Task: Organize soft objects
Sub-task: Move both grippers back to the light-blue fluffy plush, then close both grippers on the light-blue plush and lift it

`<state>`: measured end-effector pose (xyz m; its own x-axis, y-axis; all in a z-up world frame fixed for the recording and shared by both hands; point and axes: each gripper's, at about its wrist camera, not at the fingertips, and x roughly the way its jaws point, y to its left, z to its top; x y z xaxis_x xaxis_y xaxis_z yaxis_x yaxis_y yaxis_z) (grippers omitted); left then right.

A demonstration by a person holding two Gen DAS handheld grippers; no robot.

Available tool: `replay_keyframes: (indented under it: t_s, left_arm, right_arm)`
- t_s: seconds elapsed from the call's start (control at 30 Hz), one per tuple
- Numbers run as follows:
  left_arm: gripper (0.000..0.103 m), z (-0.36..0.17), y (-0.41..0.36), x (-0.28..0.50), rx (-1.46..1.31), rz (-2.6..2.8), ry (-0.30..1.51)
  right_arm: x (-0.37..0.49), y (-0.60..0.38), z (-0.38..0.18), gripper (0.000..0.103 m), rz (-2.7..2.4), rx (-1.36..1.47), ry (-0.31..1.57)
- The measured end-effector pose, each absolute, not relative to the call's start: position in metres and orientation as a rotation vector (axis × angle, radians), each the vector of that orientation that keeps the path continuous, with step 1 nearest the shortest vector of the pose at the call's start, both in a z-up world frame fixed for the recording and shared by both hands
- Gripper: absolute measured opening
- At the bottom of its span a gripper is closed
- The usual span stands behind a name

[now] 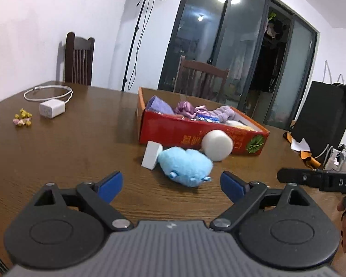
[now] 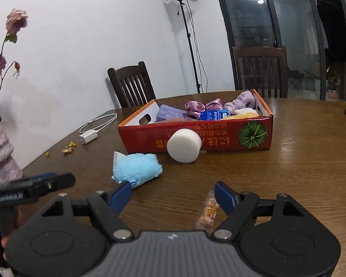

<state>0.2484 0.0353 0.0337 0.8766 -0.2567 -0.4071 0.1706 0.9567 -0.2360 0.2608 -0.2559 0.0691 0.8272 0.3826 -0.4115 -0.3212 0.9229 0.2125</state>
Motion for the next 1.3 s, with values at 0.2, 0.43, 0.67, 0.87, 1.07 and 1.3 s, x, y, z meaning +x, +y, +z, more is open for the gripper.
replay_keyframes:
  t_s: [0.2,0.43,0.67,0.87,1.07,1.3]
  left_arm:
    - [0.065,0.029,0.043,0.292,-0.317,-0.286,0.579]
    - [0.050,0.015,0.036,0.339,-0.358,-0.361,0.634]
    - [0.044,-0.001,0.048,0.351,-0.472,-0.424,0.698]
    - [0.041,-0.002,0.049,0.349,-0.496,-0.462,0.707]
    - [0.040,-0.002,0.050,0.349,-0.506,-0.464,0.710]
    - [0.040,-0.003,0.049,0.350,-0.503,-0.466,0.708]
  right_arm:
    - [0.311,-0.226,0.069,0.065,0.477,0.148,0.496]
    - [0.389,-0.201,0.046,0.059,0.535,0.246,0.593]
    - [0.404,-0.206,0.025,0.047,0.630,0.384,0.671]
    - [0.402,-0.212,0.024,0.042,0.650,0.413,0.710]
    - [0.402,-0.212,0.023,0.042,0.654,0.423,0.709]
    - [0.399,-0.211,0.026,0.042,0.643,0.399,0.696]
